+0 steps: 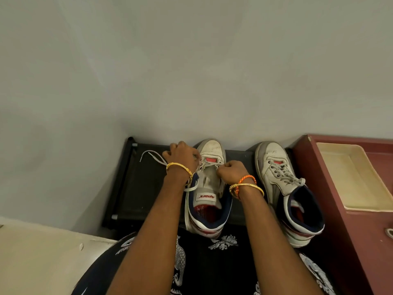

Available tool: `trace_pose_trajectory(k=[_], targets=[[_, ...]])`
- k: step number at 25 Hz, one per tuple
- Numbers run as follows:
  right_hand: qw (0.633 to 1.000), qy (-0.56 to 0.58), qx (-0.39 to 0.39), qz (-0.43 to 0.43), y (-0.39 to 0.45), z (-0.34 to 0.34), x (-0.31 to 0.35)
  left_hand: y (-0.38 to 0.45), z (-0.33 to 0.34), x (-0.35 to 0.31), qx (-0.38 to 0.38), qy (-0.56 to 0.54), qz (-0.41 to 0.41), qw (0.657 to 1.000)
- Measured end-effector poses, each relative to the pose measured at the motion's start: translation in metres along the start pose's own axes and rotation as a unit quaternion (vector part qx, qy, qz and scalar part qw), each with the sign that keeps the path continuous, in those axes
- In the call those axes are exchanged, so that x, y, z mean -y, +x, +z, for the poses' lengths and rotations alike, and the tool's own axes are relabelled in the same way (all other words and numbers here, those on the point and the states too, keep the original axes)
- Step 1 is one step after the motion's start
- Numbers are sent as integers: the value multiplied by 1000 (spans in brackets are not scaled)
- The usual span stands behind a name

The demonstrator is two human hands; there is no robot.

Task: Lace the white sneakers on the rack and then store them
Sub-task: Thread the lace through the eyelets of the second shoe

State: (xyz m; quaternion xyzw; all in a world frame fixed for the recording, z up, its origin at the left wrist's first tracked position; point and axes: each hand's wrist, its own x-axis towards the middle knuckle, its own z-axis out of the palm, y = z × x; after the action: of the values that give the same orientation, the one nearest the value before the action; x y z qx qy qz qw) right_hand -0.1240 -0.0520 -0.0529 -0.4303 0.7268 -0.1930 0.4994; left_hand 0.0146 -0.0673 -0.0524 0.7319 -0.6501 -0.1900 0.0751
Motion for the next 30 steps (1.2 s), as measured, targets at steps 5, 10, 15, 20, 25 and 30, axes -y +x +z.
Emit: trace_pose_trajectory(k=[5, 10, 15, 20, 25, 30], targets=[[1000, 28, -1, 3, -3, 0, 0, 0, 5, 2, 5, 27, -2, 1000], [998, 63, 3, 17, -6, -3, -2, -7, 0, 14, -66, -133, -61, 987], [996, 76, 21, 36, -15, -14, -2, -21, -45, 33, -227, -573, -161, 771], [995, 92, 24, 40, -18, -16, -3, -19, -38, 31, -143, -536, -150, 818], [997, 67, 33, 34, -16, -18, 0, -1, 8, 17, 83, -111, -32, 990], [998, 42, 50, 28, -15, -21, 1, 10, 12, 6, 35, -70, -49, 996]])
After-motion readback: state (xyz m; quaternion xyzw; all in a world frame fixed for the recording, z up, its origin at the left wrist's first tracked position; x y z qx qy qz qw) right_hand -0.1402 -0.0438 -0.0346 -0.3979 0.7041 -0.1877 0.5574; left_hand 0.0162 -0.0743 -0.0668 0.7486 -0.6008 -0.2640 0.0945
